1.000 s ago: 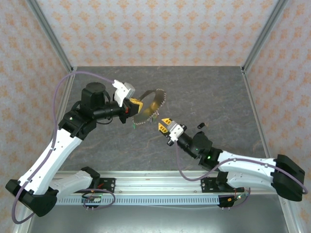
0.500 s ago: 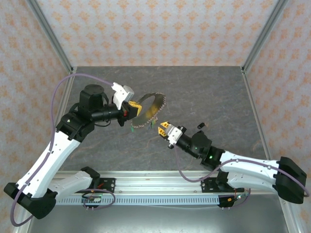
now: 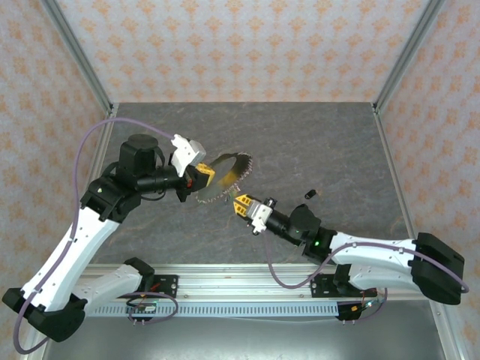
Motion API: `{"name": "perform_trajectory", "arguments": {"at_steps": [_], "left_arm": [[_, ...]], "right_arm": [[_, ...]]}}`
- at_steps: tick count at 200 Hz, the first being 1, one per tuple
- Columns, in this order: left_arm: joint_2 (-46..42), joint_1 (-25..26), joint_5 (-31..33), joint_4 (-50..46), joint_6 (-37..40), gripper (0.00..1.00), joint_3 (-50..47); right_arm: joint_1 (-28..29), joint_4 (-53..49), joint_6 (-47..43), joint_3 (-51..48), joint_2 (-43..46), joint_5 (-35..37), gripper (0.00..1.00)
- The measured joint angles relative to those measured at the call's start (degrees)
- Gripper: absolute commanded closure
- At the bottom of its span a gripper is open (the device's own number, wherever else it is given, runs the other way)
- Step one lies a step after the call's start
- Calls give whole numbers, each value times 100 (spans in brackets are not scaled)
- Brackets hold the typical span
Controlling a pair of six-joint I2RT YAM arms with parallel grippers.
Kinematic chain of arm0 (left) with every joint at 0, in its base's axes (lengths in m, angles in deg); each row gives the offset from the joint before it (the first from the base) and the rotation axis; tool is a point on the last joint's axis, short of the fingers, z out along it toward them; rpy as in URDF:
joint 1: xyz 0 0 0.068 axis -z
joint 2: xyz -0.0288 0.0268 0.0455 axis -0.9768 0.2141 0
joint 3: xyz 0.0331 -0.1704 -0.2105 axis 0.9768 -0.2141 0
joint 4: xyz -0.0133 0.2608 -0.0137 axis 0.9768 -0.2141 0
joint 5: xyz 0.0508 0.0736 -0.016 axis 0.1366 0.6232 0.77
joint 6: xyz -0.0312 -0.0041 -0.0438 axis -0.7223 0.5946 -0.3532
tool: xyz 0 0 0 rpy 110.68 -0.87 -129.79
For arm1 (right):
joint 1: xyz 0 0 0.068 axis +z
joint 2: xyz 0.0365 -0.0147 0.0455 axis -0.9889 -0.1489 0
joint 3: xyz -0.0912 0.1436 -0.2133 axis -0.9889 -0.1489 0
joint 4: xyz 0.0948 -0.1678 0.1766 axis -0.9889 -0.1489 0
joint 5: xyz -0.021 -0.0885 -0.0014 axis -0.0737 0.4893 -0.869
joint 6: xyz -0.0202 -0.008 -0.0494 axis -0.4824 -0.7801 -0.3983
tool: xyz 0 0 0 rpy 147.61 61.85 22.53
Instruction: Put the keys on the keyring
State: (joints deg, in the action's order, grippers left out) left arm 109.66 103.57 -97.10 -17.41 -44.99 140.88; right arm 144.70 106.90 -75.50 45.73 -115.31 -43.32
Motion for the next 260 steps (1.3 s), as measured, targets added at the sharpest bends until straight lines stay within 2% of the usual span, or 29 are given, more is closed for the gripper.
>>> {"name": "perform_trajectory", "arguments": {"at_steps": [56,98,167,260], "left_arm": [[953,0,485,-951,627,100,1060],[970,0,501,-1025,726,100,1097],[970,0,323,-1023,723,100,1237],[968,0,236,-1023,708,100,1237]], "right_arm": [[9,273,-31,-2,-400,72,85],[9,640,157,-2,-599,33,84],[26,1432,446,184,-1556,-37,82],[35,1921,479,407,-1790,55,84]]}}
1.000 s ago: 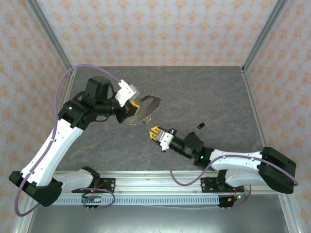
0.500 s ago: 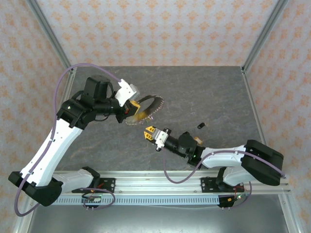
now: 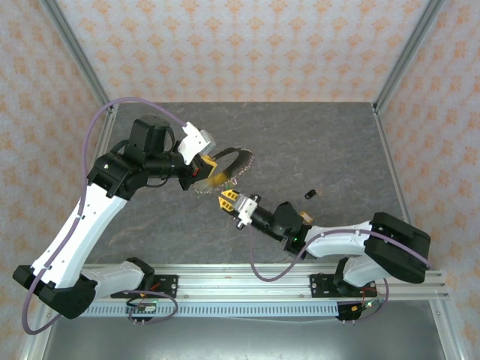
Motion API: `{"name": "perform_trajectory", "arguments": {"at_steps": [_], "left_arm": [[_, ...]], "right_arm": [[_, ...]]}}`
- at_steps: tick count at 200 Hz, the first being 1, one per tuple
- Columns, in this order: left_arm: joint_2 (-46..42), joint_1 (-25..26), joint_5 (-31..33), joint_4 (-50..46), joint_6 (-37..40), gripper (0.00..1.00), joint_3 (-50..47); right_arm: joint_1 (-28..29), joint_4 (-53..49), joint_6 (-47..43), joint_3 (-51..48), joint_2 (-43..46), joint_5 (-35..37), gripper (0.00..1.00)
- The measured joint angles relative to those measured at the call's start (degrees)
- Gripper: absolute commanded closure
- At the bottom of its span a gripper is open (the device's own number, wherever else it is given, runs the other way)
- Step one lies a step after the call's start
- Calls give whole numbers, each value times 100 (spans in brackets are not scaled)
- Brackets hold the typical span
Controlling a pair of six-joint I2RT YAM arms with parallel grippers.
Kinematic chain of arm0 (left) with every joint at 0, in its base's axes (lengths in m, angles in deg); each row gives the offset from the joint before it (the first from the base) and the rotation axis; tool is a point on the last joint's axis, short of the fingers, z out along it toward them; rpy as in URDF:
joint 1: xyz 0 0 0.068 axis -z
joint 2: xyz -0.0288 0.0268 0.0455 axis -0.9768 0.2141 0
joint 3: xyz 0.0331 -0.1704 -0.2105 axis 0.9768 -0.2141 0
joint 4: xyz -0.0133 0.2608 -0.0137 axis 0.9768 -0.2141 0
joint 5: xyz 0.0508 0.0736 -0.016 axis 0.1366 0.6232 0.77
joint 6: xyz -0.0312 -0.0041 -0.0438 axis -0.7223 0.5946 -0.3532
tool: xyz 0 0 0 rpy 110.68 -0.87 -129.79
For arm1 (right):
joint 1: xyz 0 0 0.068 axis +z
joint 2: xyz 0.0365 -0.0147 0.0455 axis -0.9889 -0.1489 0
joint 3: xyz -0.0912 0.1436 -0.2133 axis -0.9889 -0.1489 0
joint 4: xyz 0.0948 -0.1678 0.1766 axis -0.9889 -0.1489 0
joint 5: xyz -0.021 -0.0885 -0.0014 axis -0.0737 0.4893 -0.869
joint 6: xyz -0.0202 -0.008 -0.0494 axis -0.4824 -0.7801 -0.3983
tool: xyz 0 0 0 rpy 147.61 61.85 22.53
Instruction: Put the keys on the keyring
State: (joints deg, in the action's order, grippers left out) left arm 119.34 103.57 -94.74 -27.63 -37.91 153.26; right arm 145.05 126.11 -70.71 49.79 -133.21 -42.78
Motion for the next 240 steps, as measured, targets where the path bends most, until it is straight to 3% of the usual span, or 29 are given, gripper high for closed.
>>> {"name": "perform_trajectory", "arguments": {"at_steps": [240], "left_arm": [[-251,0,7,2,-33,100,0]], "right_arm": [[4,280,151,269,-452,411,89]]}}
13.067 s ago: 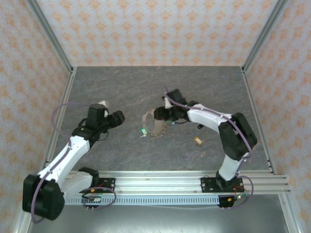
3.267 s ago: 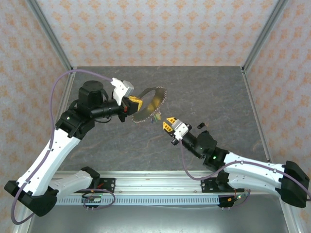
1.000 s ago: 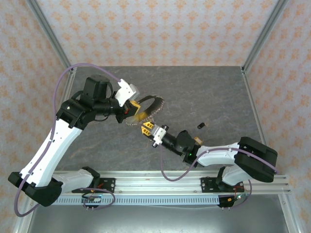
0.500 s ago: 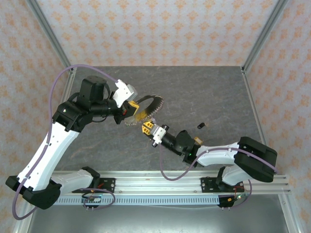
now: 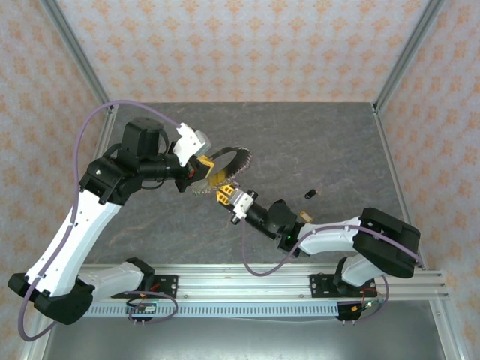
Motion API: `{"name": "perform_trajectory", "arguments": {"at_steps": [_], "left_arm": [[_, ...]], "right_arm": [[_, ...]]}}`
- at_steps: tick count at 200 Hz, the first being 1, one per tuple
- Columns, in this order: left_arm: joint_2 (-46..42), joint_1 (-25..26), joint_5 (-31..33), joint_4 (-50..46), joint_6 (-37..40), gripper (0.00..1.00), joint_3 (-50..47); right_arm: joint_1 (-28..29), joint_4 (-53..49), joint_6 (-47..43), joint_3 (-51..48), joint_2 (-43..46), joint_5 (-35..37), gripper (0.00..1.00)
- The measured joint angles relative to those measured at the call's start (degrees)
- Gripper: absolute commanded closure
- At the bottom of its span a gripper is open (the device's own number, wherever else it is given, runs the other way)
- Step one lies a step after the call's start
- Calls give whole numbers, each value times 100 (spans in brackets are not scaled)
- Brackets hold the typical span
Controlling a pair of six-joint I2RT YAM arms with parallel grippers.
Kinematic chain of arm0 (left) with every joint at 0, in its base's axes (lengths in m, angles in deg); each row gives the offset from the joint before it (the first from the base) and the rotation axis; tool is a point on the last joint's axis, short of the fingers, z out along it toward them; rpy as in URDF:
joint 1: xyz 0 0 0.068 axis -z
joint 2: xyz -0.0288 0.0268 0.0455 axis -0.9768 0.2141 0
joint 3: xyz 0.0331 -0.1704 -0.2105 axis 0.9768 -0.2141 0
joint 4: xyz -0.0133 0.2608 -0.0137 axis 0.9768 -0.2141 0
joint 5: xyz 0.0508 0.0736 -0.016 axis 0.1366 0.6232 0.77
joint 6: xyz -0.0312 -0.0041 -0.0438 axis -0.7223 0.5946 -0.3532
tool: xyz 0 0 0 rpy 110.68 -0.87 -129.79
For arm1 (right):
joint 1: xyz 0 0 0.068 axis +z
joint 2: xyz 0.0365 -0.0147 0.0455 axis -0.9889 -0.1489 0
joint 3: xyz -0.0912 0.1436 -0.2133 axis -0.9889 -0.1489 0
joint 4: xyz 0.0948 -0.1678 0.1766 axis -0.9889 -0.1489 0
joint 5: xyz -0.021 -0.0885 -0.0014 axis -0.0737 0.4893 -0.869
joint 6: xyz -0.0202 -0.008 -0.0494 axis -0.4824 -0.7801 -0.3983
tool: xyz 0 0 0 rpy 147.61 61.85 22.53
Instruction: Put the keys on the keyring
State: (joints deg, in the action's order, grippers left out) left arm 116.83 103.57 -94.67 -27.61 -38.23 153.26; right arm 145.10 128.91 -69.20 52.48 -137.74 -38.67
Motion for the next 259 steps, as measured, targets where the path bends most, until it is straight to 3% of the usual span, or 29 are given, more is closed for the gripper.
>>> {"name": "perform_trajectory", "arguments": {"at_steps": [259], "left_arm": [[-61,0,127,72,-111,100,-66]], "right_arm": [[258,166,146,0,-11,487,89]]}}
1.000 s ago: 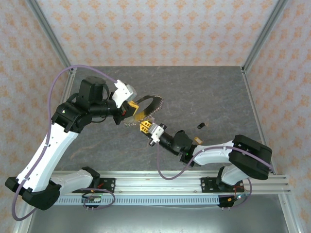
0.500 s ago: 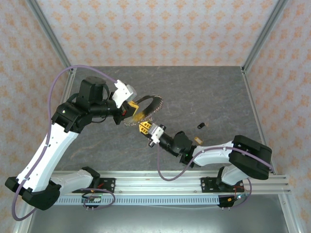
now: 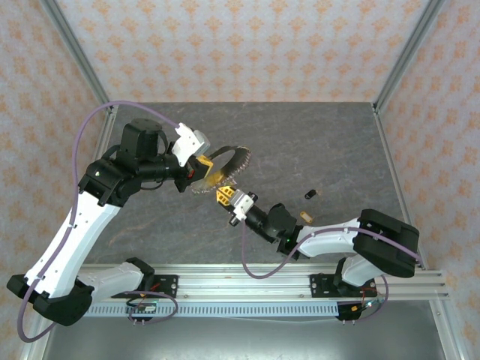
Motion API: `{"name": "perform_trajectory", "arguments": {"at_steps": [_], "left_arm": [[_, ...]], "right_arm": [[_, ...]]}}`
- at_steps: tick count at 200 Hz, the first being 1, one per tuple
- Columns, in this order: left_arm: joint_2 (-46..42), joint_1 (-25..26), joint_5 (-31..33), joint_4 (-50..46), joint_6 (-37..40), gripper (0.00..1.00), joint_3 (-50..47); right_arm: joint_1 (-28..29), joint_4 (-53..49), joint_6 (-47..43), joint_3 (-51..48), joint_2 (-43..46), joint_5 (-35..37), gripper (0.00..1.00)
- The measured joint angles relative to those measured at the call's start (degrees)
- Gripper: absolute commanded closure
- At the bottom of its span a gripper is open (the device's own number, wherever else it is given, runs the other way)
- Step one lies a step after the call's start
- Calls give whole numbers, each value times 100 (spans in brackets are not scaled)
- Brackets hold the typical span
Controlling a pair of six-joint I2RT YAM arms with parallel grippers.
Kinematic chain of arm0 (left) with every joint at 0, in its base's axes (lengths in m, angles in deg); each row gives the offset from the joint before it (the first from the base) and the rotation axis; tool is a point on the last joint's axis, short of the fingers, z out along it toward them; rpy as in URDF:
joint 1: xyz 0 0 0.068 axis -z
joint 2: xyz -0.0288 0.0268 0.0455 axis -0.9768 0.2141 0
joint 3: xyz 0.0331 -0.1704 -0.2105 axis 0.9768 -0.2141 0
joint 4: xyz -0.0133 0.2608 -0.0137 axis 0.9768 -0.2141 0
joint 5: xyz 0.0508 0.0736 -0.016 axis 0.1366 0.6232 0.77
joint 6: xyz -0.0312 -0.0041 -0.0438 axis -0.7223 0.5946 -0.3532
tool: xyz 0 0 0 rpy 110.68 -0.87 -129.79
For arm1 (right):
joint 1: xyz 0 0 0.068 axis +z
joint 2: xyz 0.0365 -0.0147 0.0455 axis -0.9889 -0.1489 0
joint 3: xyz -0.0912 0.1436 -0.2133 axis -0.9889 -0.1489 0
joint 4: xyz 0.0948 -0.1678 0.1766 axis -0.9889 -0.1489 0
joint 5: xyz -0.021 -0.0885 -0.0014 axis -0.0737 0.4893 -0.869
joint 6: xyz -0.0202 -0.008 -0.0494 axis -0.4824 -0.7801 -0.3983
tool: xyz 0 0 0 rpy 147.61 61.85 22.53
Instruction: Put the keys on the keyring
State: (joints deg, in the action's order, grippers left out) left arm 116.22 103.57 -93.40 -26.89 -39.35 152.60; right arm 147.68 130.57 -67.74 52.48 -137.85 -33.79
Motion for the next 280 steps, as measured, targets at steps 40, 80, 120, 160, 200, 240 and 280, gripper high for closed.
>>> {"name": "perform_trajectory", "arguments": {"at_steps": [40,80,120,160,200,240,280], "left_arm": [[0,0,4,20,-44,100,-11],[0,0,7,33,-59,100,-33],[-11,0,48,63,-59,100,-55],[-133,0,136,125,-61,100,-188],[-151,0,155,136,-61,100,-205],[-350,0,155,313,-107,100,-433],[-538,0,155,518,-214,100,-636]], "right_arm": [[122,20,-94,140,-76,7,88],[299,212,-245,258,-361,208,89],[310,280,-387,256,-426,518,86],[310,164,-433,138,-339,533,85],[310,103,-457,-31,-68,452,84],[310,9,-581,-129,208,452,84],[310,-90,-798,-85,319,413,82]]}}
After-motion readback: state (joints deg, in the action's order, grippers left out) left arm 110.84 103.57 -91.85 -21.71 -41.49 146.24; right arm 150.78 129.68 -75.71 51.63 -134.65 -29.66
